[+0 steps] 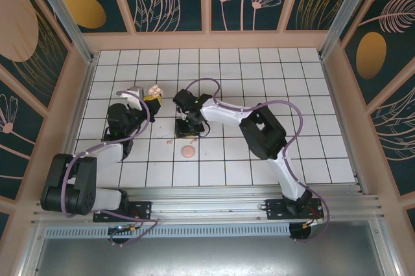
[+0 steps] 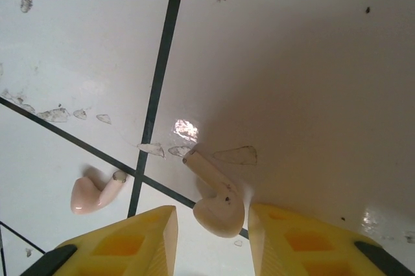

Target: Insert wireless bluetooth earbuds into charging case

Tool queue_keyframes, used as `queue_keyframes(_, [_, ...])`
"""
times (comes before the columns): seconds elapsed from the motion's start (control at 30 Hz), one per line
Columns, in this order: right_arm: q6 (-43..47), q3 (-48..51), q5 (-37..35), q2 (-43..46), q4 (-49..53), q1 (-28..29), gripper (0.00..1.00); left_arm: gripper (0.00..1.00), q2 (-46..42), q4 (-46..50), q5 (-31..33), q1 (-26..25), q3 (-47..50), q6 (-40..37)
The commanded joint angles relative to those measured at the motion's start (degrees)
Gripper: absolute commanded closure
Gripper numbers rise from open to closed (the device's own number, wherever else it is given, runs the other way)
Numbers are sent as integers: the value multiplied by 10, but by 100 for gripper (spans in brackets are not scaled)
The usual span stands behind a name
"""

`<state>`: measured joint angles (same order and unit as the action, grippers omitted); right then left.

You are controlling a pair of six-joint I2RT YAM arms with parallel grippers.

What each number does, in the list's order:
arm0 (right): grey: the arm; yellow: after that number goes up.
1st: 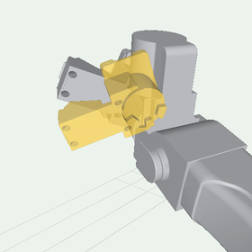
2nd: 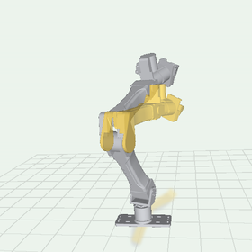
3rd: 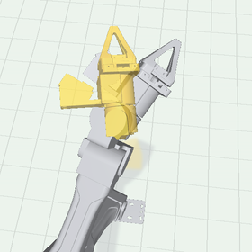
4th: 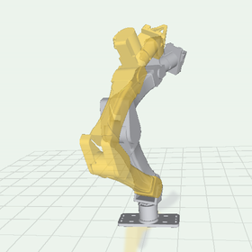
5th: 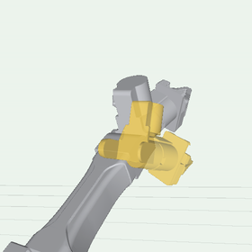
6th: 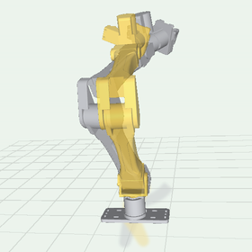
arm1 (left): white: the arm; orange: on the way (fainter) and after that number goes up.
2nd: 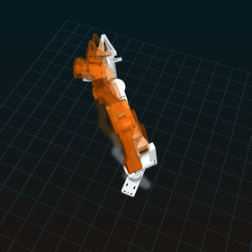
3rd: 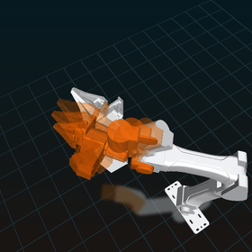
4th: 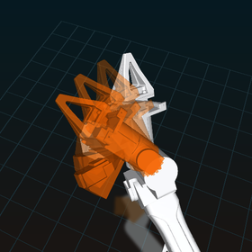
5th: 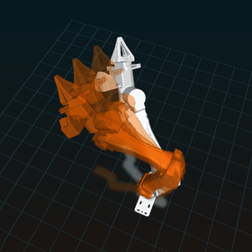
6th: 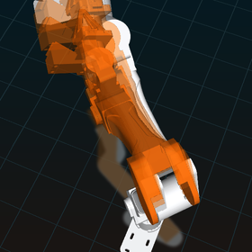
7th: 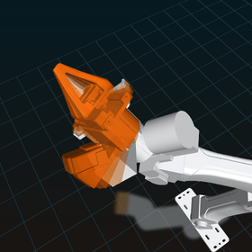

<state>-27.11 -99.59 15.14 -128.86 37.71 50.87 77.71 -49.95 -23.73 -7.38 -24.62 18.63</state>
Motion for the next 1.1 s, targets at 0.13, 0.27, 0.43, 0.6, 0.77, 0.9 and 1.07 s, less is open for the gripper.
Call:
queue_keyframes(0.13, [-3,16,-54,-14,-13,4,72,87,-16,-24,-8,4,0,8])
queue_keyframes(0.27, [0,25,-67,-3,-14,3,76,87,-18,-16,-17,5,-5,5])
queue_keyframes(0.43, [7,60,-78,35,-25,-5,78,88,-14,-1,-32,4,-15,-1])
queue_keyframes(0.6, [17,121,-78,86,-28,-29,79,88,-17,11,-38,4,-20,-6])
queue_keyframes(0.77, [35,183,-71,148,-38,-60,79,88,-20,20,-41,4,-19,-10])
queue_keyframes(0.9, [48,231,-60,190,-46,-82,79,88,-18,22,-53,4,-22,-11])
queue_keyframes(1.07, [103,310,-28,255,-56,-100,79,88,-17,24,-59,4,-24,-9])
